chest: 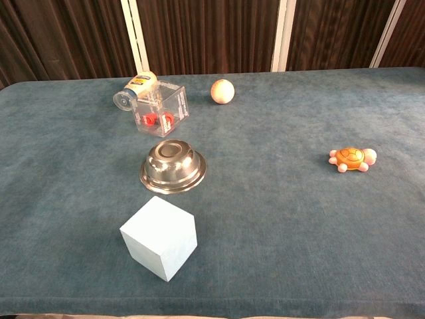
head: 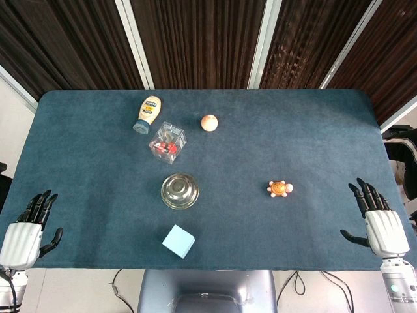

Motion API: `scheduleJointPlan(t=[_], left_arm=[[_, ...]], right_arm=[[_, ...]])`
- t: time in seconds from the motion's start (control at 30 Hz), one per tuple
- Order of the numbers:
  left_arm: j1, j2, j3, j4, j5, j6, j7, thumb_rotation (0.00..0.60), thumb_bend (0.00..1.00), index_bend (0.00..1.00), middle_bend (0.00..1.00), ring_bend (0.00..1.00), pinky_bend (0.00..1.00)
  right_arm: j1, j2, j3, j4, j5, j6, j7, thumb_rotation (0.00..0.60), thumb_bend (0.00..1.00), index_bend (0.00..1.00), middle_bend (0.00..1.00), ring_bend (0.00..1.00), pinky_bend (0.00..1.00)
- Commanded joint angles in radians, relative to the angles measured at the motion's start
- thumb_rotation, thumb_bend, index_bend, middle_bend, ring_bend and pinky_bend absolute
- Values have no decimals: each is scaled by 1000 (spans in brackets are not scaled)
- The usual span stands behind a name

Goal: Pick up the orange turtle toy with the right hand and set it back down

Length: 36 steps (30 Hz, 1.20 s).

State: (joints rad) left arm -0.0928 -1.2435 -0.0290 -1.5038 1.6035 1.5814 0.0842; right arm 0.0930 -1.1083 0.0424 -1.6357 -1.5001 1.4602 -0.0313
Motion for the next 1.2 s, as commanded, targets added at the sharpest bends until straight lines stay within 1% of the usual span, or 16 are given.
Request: scheduleJointPlan(t=[0.03, 0.23, 0.3, 0.33, 0.4, 0.5, 0.57, 0.7, 0.8, 0.9, 0.97, 1.07, 1.2], left_arm=[[-1, 2, 2, -1, -1, -5, 0, 600, 383, 0, 19, 59, 373], [-4, 3, 6, 1, 8, -8, -2, 600, 383, 0, 21, 59, 373], [-7, 1, 6, 9, 8, -14, -7, 600, 383, 0, 21, 59, 373], [-9, 0, 6, 12, 8, -18, -10, 600, 383, 0, 21, 59, 373], [-11, 2, 9, 15, 5, -27, -19, 600, 383, 0, 22, 59, 373], [-12, 4, 13, 15, 4, -35, -34, 600, 384, 0, 22, 59, 373], [-14, 4, 13, 17, 5, -36, -43, 600, 385, 0, 23, 59, 373], [-16, 1, 12, 21, 6, -37, -44, 600, 384, 0, 24, 60, 374], [-19, -1, 13, 28, 2, -47, -40, 600, 382, 0, 25, 61, 375], [-20, 3, 15, 23, -1, -52, -42, 600, 382, 0, 27, 63, 375], [-20, 4, 15, 22, 0, -52, -39, 600, 383, 0, 27, 63, 374], [-20, 5, 17, 19, 0, -54, -35, 600, 385, 0, 27, 65, 375], [-21, 5, 18, 18, -3, -57, -32, 600, 384, 0, 28, 68, 375]], right_arm=[[1, 1, 1, -1, 2, -4, 3, 600, 61, 23, 0, 0, 265], [3, 1, 6, 0, 5, -7, 15, 600, 61, 24, 0, 0, 265], [5, -7, 13, 10, 5, -3, 19, 600, 60, 26, 0, 21, 265], [6, -11, 16, 15, 7, -3, 21, 600, 60, 31, 0, 53, 285], [8, -20, 22, 23, 17, -5, 17, 600, 61, 42, 0, 155, 379], [13, -18, 27, 17, 40, -27, 31, 600, 61, 68, 3, 429, 570], [19, -18, 36, 15, 44, -32, 58, 600, 61, 100, 29, 546, 660], [24, -33, 47, 33, 42, -25, 71, 600, 61, 175, 113, 682, 754], [44, -71, 67, 71, 42, -26, 86, 600, 61, 275, 215, 811, 842], [132, -132, 104, 136, 56, -120, 49, 600, 61, 322, 258, 853, 884], [168, -157, 116, 173, 56, -154, 27, 600, 61, 365, 290, 877, 911], [225, -195, 127, 247, 55, -220, 61, 600, 60, 431, 325, 897, 935], [293, -220, 136, 292, 127, -374, 87, 600, 61, 451, 336, 906, 940]])
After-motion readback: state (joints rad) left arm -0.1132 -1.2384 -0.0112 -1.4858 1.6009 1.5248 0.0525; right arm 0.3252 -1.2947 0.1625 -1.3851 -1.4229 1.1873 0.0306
